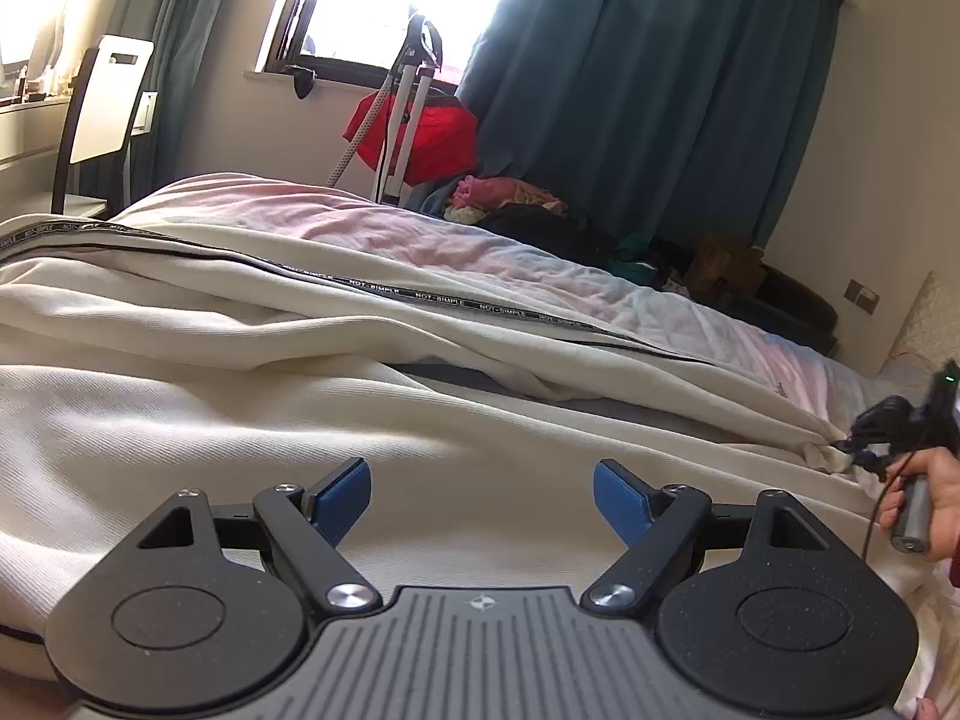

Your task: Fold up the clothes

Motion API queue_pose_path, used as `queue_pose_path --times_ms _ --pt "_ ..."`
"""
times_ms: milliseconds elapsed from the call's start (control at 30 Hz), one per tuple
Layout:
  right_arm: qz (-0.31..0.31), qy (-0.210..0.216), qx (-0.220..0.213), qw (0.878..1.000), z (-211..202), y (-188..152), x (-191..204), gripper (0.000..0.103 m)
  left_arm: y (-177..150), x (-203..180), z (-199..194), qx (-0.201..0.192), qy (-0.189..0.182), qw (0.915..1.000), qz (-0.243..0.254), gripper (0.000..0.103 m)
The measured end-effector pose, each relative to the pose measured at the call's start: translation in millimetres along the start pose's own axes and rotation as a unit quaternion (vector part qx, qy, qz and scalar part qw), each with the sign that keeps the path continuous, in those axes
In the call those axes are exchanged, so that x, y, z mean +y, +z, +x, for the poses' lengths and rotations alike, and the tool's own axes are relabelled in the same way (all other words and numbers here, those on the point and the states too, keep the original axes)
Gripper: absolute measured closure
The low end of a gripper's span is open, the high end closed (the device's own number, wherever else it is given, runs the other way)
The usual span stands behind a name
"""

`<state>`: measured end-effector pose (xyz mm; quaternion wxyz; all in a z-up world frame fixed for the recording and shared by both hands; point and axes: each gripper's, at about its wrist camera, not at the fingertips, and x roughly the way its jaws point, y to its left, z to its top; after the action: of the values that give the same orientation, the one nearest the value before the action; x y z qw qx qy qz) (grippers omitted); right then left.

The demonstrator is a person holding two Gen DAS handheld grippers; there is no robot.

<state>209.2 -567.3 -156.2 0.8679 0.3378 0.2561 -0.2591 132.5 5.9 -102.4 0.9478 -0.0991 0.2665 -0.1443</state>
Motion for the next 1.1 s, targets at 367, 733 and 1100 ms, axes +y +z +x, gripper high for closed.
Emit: queue_pose_path --times_ms 367,733,1100 --pt "0.113 0.154 0.038 0.981 -37 -19 13 0.021 -4 -4 1 0.008 0.0 1.0 -0.003 0.019" --pt "0.177 0.079 0.059 0.979 58 -20 58 0.043 -9 6 18 0.021 0.011 0.9997 -0.01 0.019" --pt "0.024 0.184 -0.126 0.974 5 68 167 0.084 -6 15 22 0.016 0.006 0.9992 -0.035 0.019"
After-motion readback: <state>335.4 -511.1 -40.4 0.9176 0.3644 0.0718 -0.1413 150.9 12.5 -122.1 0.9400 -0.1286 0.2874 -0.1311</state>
